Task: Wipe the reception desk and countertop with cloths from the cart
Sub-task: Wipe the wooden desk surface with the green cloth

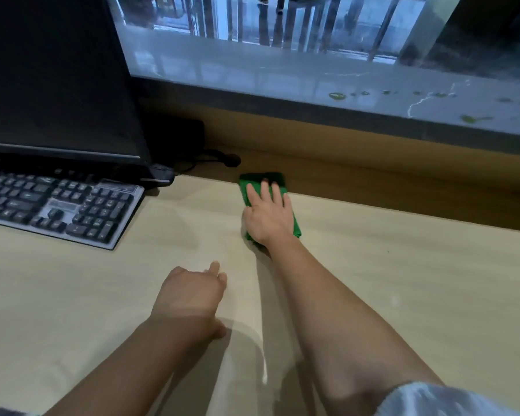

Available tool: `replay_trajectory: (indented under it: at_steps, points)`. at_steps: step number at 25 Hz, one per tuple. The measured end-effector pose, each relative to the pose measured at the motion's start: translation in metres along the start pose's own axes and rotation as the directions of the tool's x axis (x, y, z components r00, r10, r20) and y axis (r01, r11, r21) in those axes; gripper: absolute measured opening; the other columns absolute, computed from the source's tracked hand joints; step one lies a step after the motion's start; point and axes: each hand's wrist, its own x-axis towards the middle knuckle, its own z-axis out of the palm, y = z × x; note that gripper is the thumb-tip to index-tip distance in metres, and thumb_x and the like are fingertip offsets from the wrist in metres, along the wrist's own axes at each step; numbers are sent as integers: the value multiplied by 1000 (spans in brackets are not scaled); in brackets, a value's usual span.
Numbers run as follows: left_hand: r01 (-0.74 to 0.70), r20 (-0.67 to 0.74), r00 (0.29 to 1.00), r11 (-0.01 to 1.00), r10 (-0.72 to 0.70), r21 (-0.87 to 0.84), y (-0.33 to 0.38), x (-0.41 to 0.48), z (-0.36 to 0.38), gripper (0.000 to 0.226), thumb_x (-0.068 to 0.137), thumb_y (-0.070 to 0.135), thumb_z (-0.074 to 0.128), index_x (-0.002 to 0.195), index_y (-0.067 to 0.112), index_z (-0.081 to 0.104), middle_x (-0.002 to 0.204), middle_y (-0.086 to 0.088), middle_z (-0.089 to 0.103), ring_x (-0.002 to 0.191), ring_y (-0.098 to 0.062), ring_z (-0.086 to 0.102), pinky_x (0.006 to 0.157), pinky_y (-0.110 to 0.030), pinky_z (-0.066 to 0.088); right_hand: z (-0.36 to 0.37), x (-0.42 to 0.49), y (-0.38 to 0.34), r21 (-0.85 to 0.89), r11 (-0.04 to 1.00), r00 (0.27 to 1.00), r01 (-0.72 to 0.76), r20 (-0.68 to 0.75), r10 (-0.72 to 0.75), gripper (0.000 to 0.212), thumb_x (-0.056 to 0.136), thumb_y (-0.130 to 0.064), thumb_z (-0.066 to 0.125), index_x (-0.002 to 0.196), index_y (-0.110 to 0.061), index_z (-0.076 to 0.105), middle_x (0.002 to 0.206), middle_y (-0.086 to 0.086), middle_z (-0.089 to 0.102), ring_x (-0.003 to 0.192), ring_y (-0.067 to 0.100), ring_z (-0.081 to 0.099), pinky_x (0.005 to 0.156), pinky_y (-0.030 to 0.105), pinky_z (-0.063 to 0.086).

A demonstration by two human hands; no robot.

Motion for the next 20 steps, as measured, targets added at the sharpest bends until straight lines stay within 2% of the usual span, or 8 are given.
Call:
replay_trajectory:
  at_steps: [2,5,7,8,11,14,17,20]
  points:
    - [9,23,1000,999,-10,52,4,6,-1,49,75,50,66,112,24,49,132,4,55,91,-18,61,75,-30,28,6,-1,-29,-23,979,977,203,73,-201,58,102,-29,27,156,-29,5,164,3,-8,150,23,-9,122,41,-1]
    - [39,34,999,994,-42,98,9,12,-1,56,73,49,69,119,21,54,116,5,64,91,-16,61,87,-30,26,2,4,-8,-54,950,949,307,97,-301,56,103,-30,26,155,-32,6,164,0,-5,150,20,-4,121,38,3]
    - [40,-18,999,995,-39,87,9,12,-2,44,69,49,71,103,23,59,103,6,62,95,-15,56,93,-31,22,-10,11,29,-75,970,972,230,68,-226,56,102,-29,27,155,-31,9,164,2,5,149,23,8,118,37,12]
    - [31,-50,998,997,-27,72,8,10,-2,42,68,51,71,99,24,59,104,6,59,103,-15,51,96,-32,21,-17,14,52,-73,987,989,145,50,-142,55,101,-29,28,154,-31,12,163,5,11,147,26,17,115,37,18]
    - [-17,-100,995,1000,16,-6,1,6,0,49,67,56,68,103,24,59,126,4,49,131,-13,32,115,-35,7,-39,10,126,-46,985,985,-168,35,169,56,101,-32,28,155,-30,13,163,8,10,145,30,25,111,38,26]
    - [-52,-133,990,995,41,-80,-5,2,3,52,69,57,67,106,22,59,153,1,25,144,-9,13,118,-39,-12,-45,2,164,-16,927,924,-374,74,374,56,103,-35,24,156,-29,3,163,6,-4,149,29,11,119,43,16]
    - [-68,-126,991,984,47,-167,-7,1,5,52,72,54,67,111,21,56,159,3,13,145,-8,12,116,-38,-18,-42,12,147,37,899,898,-437,65,434,57,104,-34,24,156,-29,2,163,4,-9,151,26,-4,119,44,6]
    - [-82,-113,992,978,61,-193,-9,4,9,71,75,52,65,134,17,45,160,4,10,147,-8,5,115,-38,-19,-39,33,101,73,947,948,-314,82,308,55,104,-31,24,156,-31,4,163,0,-9,150,21,-7,118,43,6]
